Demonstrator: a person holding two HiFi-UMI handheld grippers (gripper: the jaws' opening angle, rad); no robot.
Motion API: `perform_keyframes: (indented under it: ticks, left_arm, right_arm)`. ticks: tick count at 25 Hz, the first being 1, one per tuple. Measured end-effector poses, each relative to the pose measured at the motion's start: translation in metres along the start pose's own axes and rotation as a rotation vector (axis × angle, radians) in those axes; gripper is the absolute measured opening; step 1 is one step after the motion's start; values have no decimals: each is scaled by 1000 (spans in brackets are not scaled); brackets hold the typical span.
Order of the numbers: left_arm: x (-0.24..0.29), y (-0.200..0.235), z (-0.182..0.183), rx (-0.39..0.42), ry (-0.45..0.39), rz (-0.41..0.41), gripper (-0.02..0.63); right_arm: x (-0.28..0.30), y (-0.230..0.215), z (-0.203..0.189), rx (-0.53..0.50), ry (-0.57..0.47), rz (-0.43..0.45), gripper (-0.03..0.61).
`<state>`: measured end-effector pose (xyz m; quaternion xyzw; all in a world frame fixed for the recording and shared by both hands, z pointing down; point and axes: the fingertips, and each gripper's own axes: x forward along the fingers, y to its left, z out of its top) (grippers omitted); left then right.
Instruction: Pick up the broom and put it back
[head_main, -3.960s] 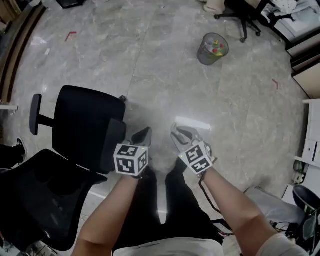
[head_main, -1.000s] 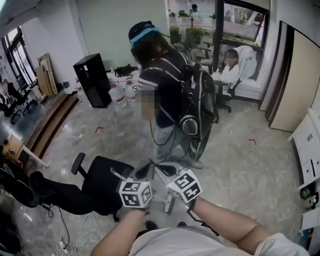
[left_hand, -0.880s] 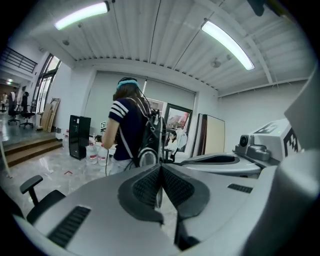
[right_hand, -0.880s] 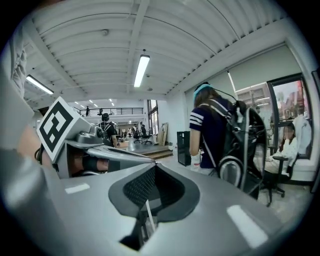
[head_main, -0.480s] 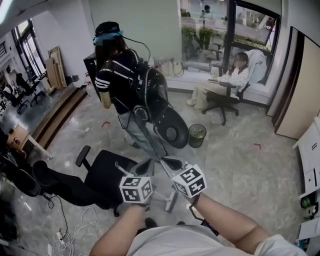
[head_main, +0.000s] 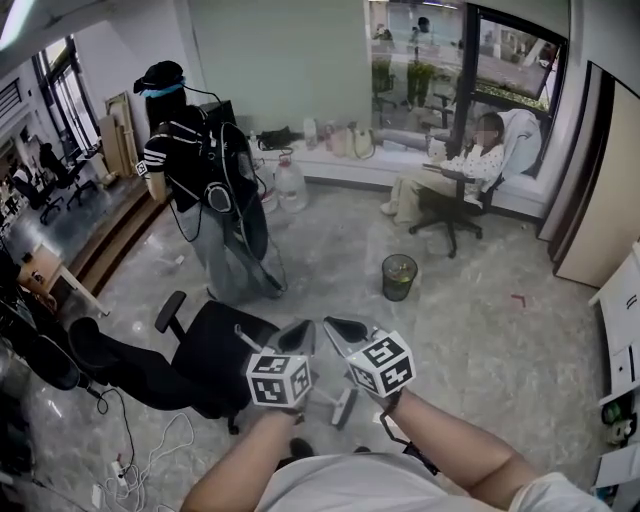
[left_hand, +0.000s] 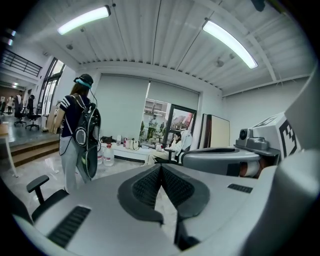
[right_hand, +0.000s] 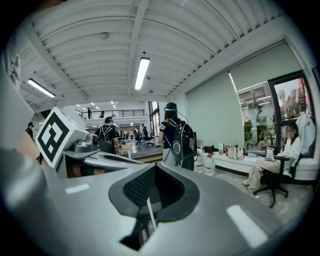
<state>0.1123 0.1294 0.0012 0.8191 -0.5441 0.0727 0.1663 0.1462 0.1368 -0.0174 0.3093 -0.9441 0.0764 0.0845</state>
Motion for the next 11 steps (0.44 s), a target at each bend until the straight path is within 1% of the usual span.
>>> perform_keyframes:
  ticks: [11]
  left_arm:
    - [0, 0, -2, -8, 6, 5, 8]
  right_arm:
    - [-2, 1, -1, 9, 6, 5, 2]
